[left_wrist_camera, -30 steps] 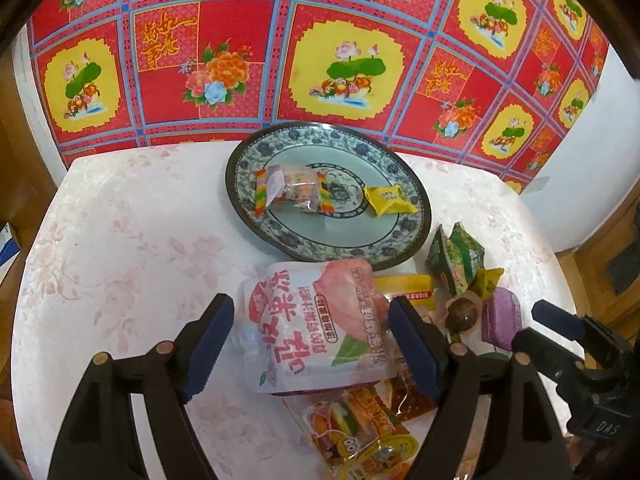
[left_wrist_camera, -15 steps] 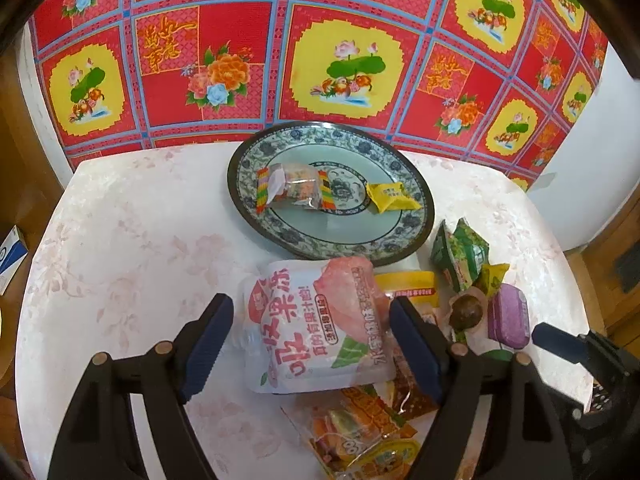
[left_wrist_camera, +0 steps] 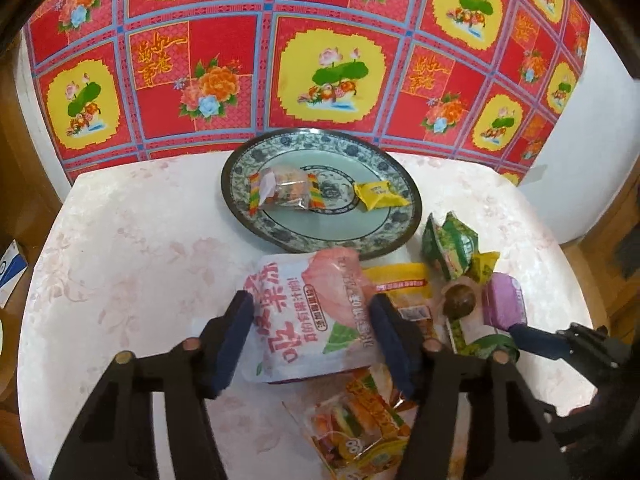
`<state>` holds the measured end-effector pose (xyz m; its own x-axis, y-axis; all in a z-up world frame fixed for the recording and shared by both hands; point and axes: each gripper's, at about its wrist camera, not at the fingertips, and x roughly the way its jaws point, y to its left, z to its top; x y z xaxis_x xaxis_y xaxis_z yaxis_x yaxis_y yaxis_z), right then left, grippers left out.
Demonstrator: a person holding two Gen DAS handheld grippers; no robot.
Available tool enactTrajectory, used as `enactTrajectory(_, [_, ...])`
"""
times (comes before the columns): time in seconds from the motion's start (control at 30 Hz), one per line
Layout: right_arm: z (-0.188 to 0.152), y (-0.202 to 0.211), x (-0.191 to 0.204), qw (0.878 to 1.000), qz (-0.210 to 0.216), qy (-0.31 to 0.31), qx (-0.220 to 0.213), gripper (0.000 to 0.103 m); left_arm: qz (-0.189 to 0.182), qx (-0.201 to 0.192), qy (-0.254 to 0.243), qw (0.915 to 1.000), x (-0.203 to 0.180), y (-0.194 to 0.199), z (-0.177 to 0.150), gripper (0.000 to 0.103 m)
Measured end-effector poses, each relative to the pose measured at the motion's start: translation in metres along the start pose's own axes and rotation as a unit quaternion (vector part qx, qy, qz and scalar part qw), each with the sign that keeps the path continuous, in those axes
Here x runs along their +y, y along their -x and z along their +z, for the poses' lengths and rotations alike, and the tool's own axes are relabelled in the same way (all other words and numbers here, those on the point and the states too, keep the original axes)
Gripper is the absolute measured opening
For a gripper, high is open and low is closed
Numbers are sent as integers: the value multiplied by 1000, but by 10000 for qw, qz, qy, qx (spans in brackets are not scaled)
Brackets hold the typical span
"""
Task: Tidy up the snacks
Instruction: 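Grasp the pink peach drink pouch with the left gripper, then grasp the green wrapped snack with the right gripper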
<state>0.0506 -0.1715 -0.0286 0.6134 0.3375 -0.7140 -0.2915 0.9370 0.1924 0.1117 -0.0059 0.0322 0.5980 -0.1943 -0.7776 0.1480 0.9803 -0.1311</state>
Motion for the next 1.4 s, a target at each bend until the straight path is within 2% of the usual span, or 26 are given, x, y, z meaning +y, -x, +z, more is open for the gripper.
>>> enactTrajectory(0.47, [0,-8,2,9999,-159,15,-14,73,-168,-184,33,9997,3,18,1,63])
enactTrajectory(0.67, [0,-8,3,9998,-194,45,-84,69,-193,-217,35,9996,2,22,1,63])
enactTrajectory(0.83, [0,-3,6,9997,-158,125,-171,56,-201,-248,27,9995,2,25,1,63])
enactTrajectory(0.87, [0,-3,7,9996,-170,154,-171,50,-201,-253,28,9995,3,26,1,63])
enactTrajectory(0.9, [-1,-3,7,9994,-245,181,-174,29,-200,-260,26,9995,3,27,1,63])
enactTrajectory(1.17, [-4,-1,9,9995,-107,198,-200,28,-182,-307,39,9994,4,32,1,63])
enactTrajectory(1.4, [0,11,16,9987,-28,316,-392,28,-164,-396,25,9991,5,37,5,63])
